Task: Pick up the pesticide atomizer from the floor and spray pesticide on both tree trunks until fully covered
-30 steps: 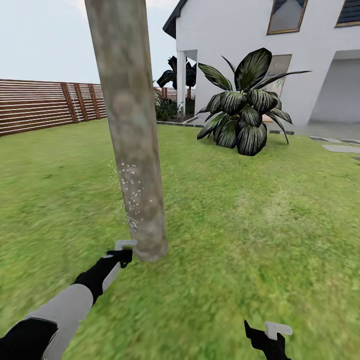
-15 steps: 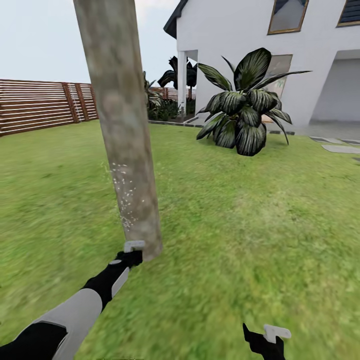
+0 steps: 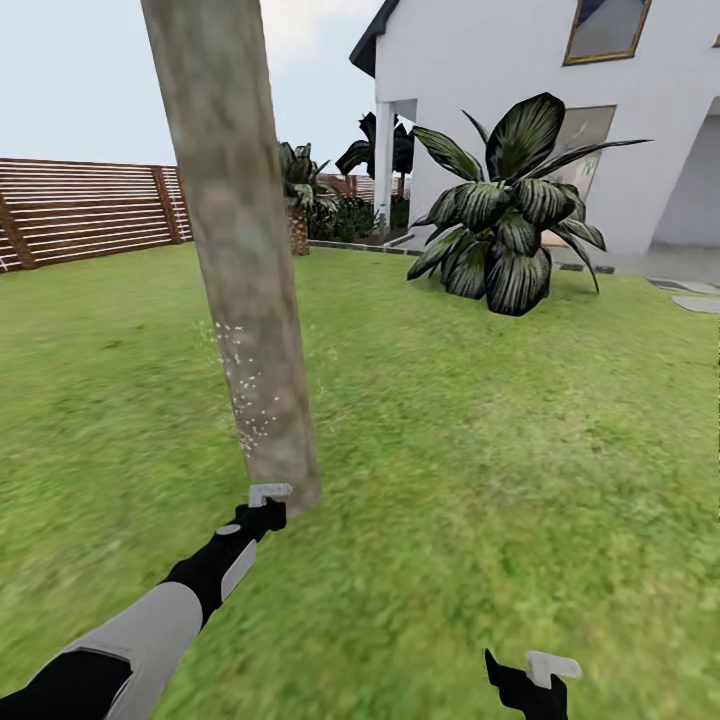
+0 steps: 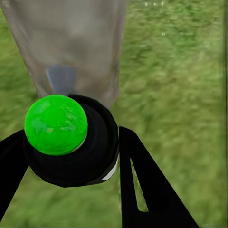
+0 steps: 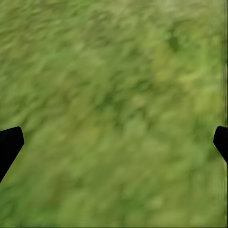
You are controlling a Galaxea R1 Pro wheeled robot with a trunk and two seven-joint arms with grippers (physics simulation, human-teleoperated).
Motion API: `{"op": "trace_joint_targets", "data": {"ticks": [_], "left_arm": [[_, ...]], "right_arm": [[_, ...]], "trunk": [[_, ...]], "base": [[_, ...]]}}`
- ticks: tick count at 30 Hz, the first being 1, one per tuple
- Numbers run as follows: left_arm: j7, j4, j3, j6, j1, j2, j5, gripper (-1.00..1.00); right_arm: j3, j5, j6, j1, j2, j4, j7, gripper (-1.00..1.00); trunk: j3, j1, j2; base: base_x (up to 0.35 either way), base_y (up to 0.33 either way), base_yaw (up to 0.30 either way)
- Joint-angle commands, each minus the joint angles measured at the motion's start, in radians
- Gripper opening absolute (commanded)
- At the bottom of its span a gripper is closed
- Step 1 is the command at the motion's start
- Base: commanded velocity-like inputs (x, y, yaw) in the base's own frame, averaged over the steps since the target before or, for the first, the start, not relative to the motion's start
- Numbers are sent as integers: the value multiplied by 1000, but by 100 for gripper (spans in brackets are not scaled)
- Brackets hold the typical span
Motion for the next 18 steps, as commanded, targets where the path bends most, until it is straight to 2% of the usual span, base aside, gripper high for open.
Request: {"op": "trace_joint_targets", "data": {"ticks": [1, 7, 15, 18], "left_arm": [[0, 0, 0, 0, 0, 0, 0, -100], [9, 0, 1, 2, 0, 0, -1, -100], [18, 0, 4, 10, 0, 1, -2, -100], [37, 0, 4, 12, -1, -1, 0, -100]], "right_arm": [[0, 0, 0, 0, 0, 1, 0, 100], [0, 0, 0, 0, 0, 2, 0, 100], [1, 1, 0, 0, 0, 2, 0, 100], [1, 0, 0, 0, 0, 1, 0, 100]], "trunk": [[0, 0, 0], [0, 0, 0], [0, 0, 0], [0, 0, 0]], "base": [[0, -270, 46], [48, -270, 230], [178, -239, 270], [234, -192, 62]]}}
